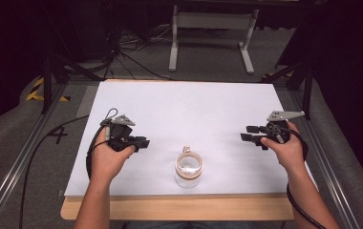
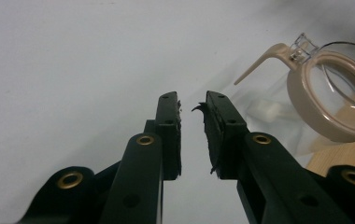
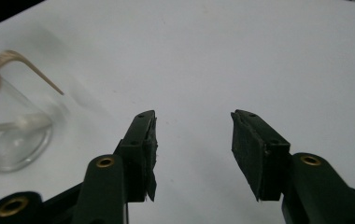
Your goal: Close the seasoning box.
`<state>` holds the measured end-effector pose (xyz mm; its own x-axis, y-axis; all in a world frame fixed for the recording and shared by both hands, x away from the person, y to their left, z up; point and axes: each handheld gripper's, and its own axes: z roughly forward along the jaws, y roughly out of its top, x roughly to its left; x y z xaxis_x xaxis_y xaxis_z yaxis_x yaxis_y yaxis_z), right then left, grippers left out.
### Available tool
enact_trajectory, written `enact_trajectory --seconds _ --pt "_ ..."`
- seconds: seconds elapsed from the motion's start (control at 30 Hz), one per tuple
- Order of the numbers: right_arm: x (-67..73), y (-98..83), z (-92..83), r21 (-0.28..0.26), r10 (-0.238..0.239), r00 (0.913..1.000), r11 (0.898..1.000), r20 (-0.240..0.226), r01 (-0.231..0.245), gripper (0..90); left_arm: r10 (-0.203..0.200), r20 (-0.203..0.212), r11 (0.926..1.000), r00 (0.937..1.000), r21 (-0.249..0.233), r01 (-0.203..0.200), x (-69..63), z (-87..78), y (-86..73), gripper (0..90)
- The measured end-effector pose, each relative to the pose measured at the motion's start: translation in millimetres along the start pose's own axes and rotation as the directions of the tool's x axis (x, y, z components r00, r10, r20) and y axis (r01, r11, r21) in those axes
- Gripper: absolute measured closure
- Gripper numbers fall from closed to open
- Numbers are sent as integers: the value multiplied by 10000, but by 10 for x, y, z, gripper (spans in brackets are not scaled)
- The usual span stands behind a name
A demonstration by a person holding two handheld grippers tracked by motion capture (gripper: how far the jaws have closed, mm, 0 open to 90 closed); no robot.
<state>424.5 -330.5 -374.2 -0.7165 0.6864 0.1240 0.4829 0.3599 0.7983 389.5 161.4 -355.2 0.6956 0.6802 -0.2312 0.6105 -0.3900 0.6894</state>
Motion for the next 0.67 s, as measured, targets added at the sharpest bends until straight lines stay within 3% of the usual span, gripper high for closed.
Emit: enact_trajectory --seconds 0.23,0.47,0.57,0.6,0.67 --pt "-215 -200 152 611 372 9985 9973 406 -397 471 -279 366 9996 9989 -97 282 76 51 -28 733" --pt "-308 -364 268 1349 506 9965 9891 670 -593 471 -467 266 9987 9986 233 461 188 145 -64 722" --pt "-312 -384 275 1289 495 9962 9899 717 -584 470 -676 419 9975 9968 225 667 207 175 -75 681" --pt "-323 -390 258 1123 621 9955 9912 712 -698 462 -729 757 9973 9945 106 723 219 194 -77 665" --pt "-326 -393 247 973 738 9952 9920 649 -800 456 -748 798 9972 9940 43 747 214 199 -71 641"
